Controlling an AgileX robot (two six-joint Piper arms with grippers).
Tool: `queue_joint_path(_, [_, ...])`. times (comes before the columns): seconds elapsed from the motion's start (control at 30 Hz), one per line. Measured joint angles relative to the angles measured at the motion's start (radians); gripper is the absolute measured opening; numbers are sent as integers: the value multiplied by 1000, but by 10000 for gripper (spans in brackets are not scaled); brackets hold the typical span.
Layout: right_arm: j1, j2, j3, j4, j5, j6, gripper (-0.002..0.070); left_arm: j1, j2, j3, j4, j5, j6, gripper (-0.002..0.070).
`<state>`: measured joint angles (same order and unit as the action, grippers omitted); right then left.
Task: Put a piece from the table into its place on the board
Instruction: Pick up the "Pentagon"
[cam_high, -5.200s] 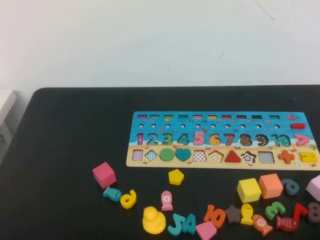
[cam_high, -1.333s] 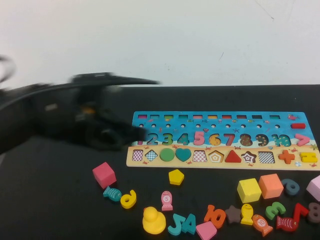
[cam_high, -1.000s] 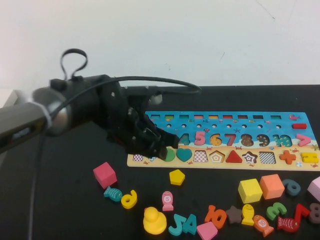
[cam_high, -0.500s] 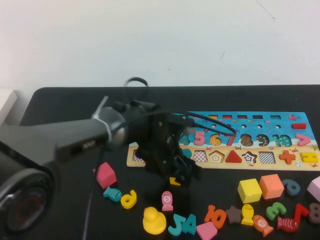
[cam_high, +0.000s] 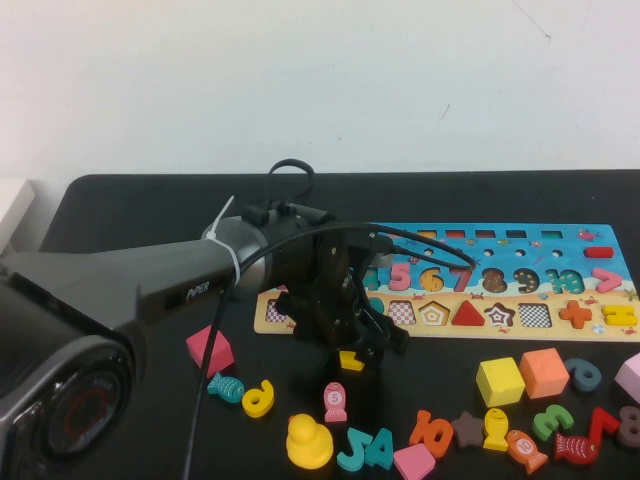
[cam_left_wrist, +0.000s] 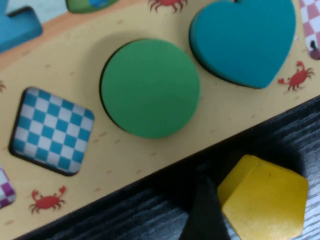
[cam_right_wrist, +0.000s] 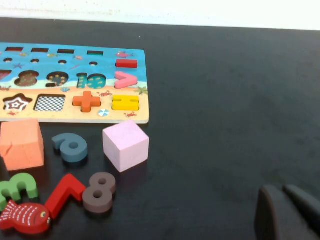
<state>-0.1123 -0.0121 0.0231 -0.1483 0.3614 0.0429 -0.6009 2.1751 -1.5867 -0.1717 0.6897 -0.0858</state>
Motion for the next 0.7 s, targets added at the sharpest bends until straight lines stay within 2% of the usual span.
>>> queue_joint_path(0.13, [0, 0, 0, 0, 0, 0, 19, 0, 3, 0, 0, 2, 0, 442])
queue_joint_path(0.47, [0, 0, 0, 0, 0, 0, 18, 0, 3, -1, 4, 2, 2, 306])
queue_joint_path(0.7, [0, 0, 0, 0, 0, 0, 18, 0, 3, -18, -15, 22, 0, 305])
